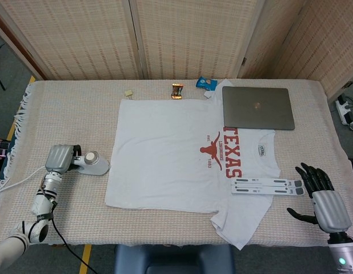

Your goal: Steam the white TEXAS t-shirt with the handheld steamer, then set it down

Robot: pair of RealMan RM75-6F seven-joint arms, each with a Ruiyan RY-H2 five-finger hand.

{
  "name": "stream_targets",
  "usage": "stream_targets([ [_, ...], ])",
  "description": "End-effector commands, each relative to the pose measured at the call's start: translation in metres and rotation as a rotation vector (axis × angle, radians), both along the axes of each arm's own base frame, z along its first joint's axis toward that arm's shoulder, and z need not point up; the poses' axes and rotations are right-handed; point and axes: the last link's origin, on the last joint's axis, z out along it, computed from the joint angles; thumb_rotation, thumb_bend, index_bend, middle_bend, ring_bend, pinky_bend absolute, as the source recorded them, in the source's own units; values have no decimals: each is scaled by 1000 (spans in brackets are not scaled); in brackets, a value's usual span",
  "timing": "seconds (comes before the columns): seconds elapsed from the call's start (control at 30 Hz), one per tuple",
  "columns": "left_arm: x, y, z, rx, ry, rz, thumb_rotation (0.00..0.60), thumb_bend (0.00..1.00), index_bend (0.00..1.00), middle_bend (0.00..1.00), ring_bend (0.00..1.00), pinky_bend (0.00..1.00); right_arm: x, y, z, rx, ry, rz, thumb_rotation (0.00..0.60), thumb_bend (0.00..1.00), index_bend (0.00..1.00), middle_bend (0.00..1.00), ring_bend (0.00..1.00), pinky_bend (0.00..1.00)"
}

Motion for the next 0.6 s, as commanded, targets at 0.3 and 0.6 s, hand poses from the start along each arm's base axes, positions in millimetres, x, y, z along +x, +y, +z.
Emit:
stream_targets([
  [0.3, 36, -3, 37, 73, -169, -224, 600, 432, 929, 1000, 935, 778, 36, -21, -51, 273, -5, 171, 340, 688, 0, 65, 0, 14],
  [0.6, 97, 5, 25, 51, -189, -345, 600, 426, 927, 1000, 928, 778, 56, -40, -101, 463, 27, 255, 330, 777, 0, 2, 0, 0],
])
